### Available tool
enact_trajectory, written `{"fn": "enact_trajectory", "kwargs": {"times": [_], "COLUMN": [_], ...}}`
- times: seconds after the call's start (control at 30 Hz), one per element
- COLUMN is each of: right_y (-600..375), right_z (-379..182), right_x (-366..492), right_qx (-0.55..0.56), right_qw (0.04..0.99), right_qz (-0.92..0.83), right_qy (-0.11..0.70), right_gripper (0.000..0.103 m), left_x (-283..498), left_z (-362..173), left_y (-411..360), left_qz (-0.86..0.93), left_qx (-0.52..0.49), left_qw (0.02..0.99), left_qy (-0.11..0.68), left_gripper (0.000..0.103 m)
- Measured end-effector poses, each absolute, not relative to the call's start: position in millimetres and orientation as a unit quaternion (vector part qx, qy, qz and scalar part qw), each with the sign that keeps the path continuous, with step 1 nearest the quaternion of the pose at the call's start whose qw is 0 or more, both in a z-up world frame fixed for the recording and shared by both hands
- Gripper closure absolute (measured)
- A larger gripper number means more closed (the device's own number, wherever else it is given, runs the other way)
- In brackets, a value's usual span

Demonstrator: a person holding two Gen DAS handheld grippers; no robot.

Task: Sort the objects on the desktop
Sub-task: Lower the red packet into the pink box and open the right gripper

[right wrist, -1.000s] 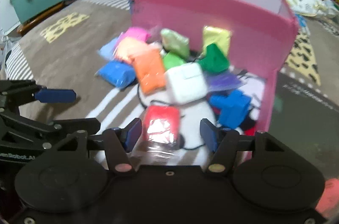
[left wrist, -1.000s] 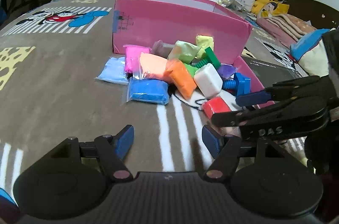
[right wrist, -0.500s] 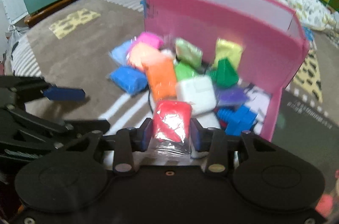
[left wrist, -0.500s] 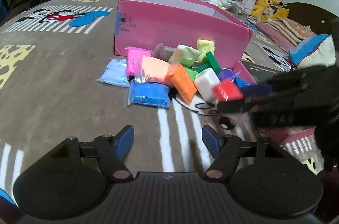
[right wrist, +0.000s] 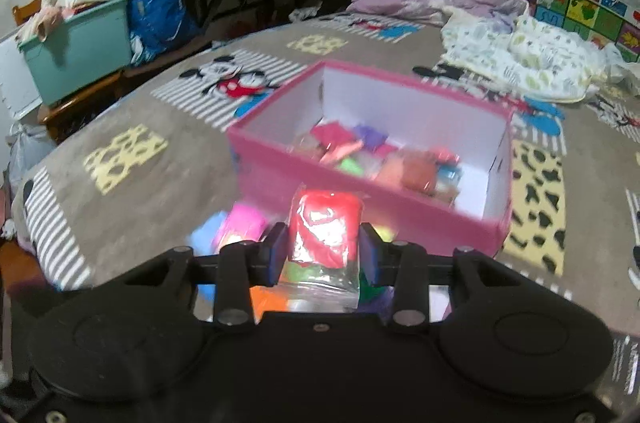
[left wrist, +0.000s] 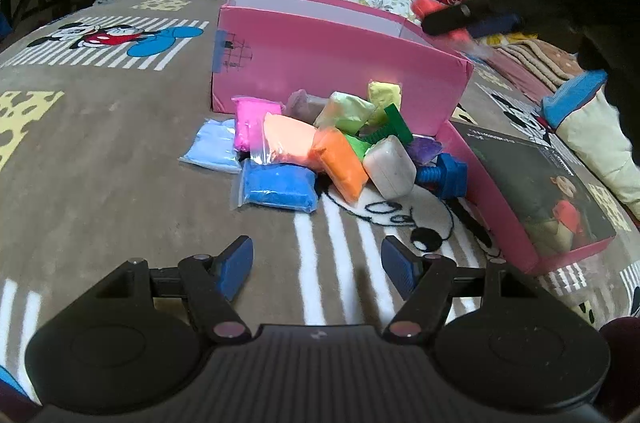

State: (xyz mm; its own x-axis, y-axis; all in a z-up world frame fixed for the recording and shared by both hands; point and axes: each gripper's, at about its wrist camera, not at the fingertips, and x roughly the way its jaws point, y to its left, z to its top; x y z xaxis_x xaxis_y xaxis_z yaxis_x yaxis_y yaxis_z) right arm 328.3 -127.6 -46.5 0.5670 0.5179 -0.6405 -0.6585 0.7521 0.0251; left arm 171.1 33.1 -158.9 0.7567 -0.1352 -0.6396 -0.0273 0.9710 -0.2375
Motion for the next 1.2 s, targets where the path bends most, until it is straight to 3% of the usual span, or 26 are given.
{"fn": "enact_trajectory", "kwargs": {"times": [0.43, 1.2], "right_y": [-101, -54], "right_z": [-37, -93], "right_x": [414, 489], "right_qx": [-0.091, -0.140], "right_qw": [0.886, 0.858], "right_qz": [0.298, 0.256], "right_qy": [0.344, 0.422], "right_gripper": [0.065, 0.065], "left_x": [173, 184], "left_z": [-158, -171], "left_y": [27, 40], "left_qz": [-0.041, -0.044], "left_qx": [-0.087, -0.112], "left_qw": [0.935, 0.924], "left_qy": [0.340, 0.362], "left_gripper": [0.033, 0.033]}}
